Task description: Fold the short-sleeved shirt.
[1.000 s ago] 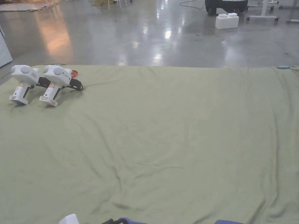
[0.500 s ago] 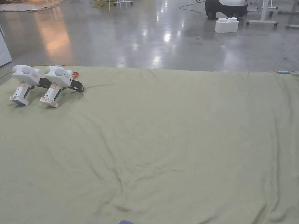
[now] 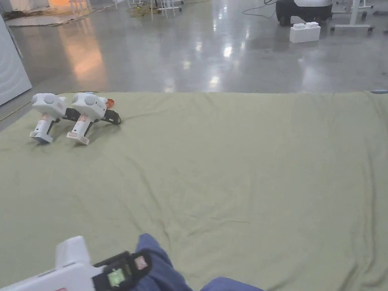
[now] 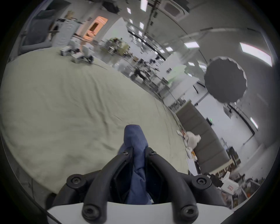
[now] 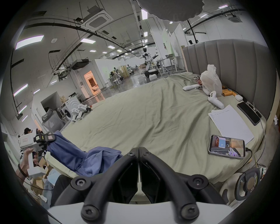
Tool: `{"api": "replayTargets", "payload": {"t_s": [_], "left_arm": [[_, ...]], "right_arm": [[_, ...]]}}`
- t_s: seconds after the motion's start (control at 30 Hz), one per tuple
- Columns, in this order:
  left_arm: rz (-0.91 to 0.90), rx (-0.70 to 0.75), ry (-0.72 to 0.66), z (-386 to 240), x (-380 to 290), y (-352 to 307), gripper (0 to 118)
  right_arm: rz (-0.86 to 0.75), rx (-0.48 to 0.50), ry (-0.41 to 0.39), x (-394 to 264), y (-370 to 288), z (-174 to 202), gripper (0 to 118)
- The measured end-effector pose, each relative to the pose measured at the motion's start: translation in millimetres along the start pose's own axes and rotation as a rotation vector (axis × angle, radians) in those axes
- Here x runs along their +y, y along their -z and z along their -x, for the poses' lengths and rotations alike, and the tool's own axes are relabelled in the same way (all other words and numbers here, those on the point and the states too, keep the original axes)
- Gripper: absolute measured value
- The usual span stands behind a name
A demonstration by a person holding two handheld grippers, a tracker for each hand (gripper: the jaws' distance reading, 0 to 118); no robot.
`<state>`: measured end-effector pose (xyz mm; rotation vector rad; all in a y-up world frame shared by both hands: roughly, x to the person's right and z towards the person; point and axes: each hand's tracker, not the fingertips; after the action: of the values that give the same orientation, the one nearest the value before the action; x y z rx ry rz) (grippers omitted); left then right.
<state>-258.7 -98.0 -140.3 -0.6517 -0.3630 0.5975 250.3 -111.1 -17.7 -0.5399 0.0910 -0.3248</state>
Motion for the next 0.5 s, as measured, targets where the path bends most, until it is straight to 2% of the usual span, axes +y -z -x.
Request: {"api": "replayTargets", "payload": {"t_s": [0.13, 0.3, 0.33, 0.4, 0.43, 0.5], "left_arm": [[0.188, -0.079, 0.092, -43.4, -49.5, 76.6, 11], [0.323, -0.008, 0.24, -88.6, -104.6, 137.6, 12], [0.344, 0.029, 0.258, -88.9, -111.5, 145.7, 15], [0.362, 0.008, 0.248, -86.1, -110.1, 150.5, 37], [0.364, -0.014, 0.238, -85.4, -105.5, 146.2, 54], [0.299, -0.088, 0.191, -86.6, -91.1, 128.6, 77]], "right_arm": [[-0.017, -0.005, -0.006, -0.8, -14.0, 2.8, 0], [-0.004, -0.042, 0.001, -7.3, -23.6, -5.2, 0], [0.0, -0.053, -0.005, -8.4, -25.3, -6.4, 0], [0.004, -0.069, -0.017, -10.0, -26.5, -8.9, 0], [0.006, -0.071, -0.021, -10.6, -27.1, -9.9, 0], [0.008, -0.074, -0.02, -11.5, -27.5, -11.4, 0]]}}
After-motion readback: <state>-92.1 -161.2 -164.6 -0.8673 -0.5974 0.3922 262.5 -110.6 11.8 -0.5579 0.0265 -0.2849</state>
